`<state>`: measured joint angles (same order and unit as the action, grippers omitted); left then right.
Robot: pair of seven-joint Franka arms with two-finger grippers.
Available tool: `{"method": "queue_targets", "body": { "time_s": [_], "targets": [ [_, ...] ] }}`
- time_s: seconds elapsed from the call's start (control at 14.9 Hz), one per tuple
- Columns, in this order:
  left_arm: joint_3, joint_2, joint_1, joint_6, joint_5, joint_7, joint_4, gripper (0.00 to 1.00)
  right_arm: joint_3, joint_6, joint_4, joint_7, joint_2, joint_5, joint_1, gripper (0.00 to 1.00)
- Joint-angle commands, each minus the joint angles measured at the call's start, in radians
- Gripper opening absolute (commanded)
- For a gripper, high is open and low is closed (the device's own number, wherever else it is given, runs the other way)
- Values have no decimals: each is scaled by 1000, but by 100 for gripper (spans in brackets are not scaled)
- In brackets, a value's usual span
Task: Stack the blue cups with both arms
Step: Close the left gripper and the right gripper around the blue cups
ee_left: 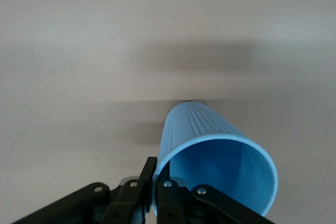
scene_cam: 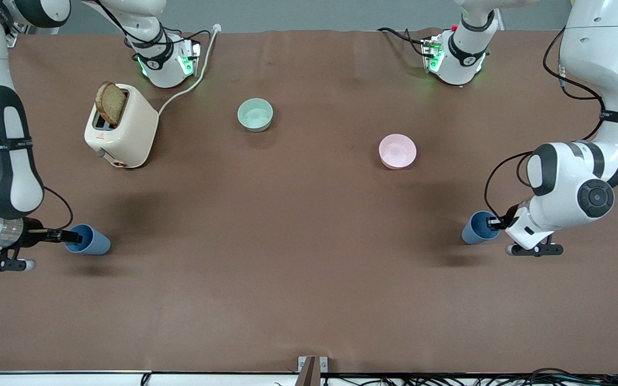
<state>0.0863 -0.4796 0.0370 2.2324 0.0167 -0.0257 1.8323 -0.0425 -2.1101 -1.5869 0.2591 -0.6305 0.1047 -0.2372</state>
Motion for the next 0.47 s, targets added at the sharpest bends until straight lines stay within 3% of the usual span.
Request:
{"method": "queue_targets", "body": {
  "time_s": [0.0, 0.13, 0.27, 0.4],
  "targets": [
    [70, 55, -3, -51, 17, -51, -2, 1, 9, -34, -50, 23, 23, 26, -8, 48],
    [168, 78, -3, -71, 20, -161, -1, 1, 9, -34, -48, 23, 23, 26, -4, 19],
    [266, 78, -8, -71, 19, -345, -2, 1, 9, -28, -41, 20, 26, 26, -1, 8],
    [347, 61, -35, -69, 6, -501, -22, 2, 9, -22, -36, 19, 40, 24, 4, 4]
  ]
}}
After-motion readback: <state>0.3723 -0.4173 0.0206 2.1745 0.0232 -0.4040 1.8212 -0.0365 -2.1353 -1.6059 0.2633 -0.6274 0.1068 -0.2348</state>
